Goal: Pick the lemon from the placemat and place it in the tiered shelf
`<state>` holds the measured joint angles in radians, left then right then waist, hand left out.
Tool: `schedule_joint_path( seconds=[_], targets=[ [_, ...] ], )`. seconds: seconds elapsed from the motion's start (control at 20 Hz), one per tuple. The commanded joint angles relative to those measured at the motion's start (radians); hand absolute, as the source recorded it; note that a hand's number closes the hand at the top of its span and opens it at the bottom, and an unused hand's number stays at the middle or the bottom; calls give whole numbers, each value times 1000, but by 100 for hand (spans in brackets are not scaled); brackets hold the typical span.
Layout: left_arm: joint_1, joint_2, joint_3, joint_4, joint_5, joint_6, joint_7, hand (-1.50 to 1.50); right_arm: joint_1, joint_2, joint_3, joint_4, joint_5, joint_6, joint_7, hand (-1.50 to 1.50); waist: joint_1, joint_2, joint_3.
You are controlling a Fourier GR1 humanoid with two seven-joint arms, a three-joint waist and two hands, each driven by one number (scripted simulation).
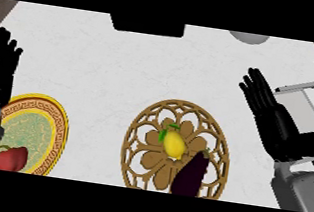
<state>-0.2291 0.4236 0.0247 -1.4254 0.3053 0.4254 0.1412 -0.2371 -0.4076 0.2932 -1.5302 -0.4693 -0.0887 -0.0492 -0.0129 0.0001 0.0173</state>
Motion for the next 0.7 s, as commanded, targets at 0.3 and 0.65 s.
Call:
schedule_joint_path(
  seconds=[0.3,0.65],
  targets=[
    [125,62,-95,22,-34,-157,14,0,-84,-49,147,110,543,-376,57,150,-17,-13,-50],
    [230,89,-101,31,-4,-290,-75,0,-37,316,423,183,943,-803,175,-150,32,-6,-23]
  ],
)
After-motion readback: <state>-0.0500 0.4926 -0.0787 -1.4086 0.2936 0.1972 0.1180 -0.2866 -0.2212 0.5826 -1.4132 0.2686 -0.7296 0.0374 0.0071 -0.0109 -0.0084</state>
